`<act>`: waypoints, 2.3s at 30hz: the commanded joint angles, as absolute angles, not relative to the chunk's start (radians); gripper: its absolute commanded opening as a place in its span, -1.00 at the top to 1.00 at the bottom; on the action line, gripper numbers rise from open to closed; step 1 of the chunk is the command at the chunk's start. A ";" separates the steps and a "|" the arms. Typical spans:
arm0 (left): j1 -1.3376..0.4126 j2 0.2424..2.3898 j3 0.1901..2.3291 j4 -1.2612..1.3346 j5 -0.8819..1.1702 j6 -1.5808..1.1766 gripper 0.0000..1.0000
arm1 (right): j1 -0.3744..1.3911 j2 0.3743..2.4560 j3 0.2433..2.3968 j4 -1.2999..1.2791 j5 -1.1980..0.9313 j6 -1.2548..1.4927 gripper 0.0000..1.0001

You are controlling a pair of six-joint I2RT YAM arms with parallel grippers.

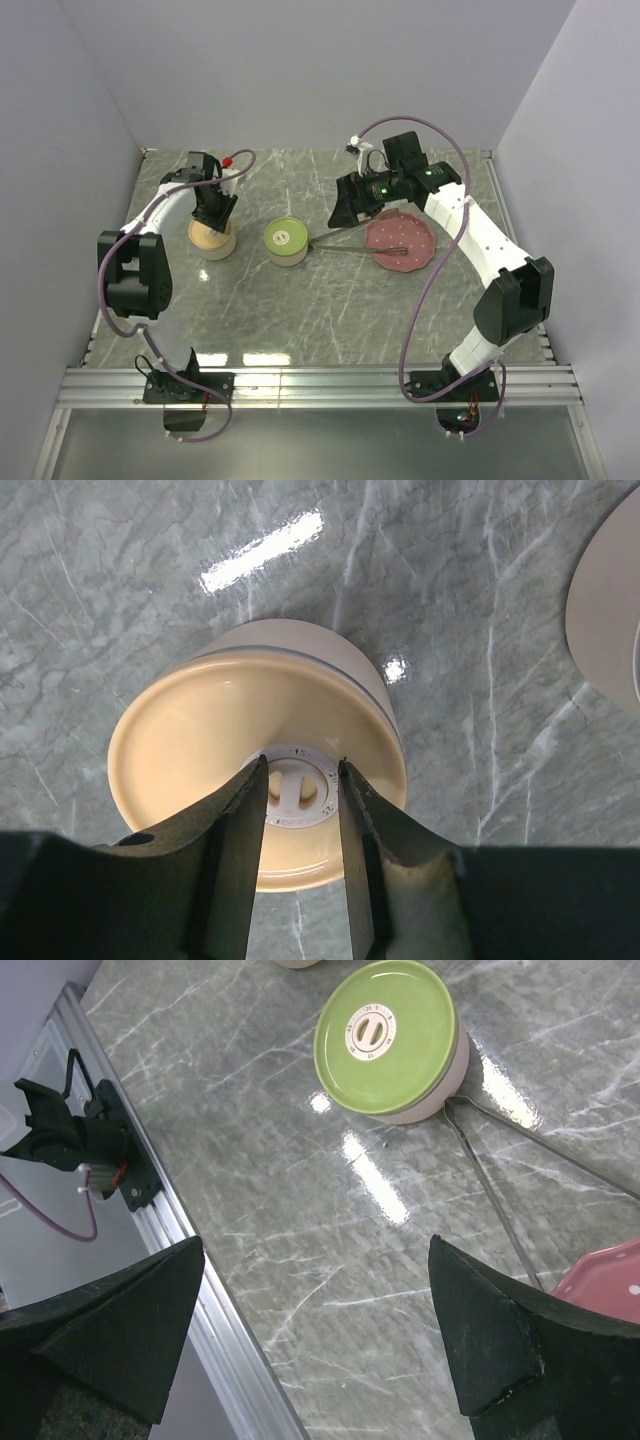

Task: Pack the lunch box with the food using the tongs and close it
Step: Put the lid back on the lunch box

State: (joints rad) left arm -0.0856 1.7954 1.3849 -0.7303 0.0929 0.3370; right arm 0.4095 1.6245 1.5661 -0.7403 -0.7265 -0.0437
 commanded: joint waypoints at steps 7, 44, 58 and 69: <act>-0.080 1.855 1.416 -0.848 0.130 0.324 0.19 | 0.402 1.588 1.577 -0.742 -0.730 -0.055 -0.99; -0.044 1.884 1.264 -0.730 0.100 0.287 0.28 | 0.403 1.583 1.571 -0.752 -0.726 -0.064 -0.99; -0.009 1.824 1.477 -0.863 0.225 0.365 0.08 | 0.402 1.574 1.575 -0.753 -0.726 -0.072 -1.00; 0.184 1.942 1.824 -1.233 0.316 0.918 0.02 | 0.402 1.568 1.565 -0.752 -0.733 -0.081 -0.99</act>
State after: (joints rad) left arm 0.1482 1.8969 1.7882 -1.0576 0.2756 0.6567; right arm 0.4095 1.6165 1.5631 -0.7570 -0.7235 -0.0696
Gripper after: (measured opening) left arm 0.505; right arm 0.996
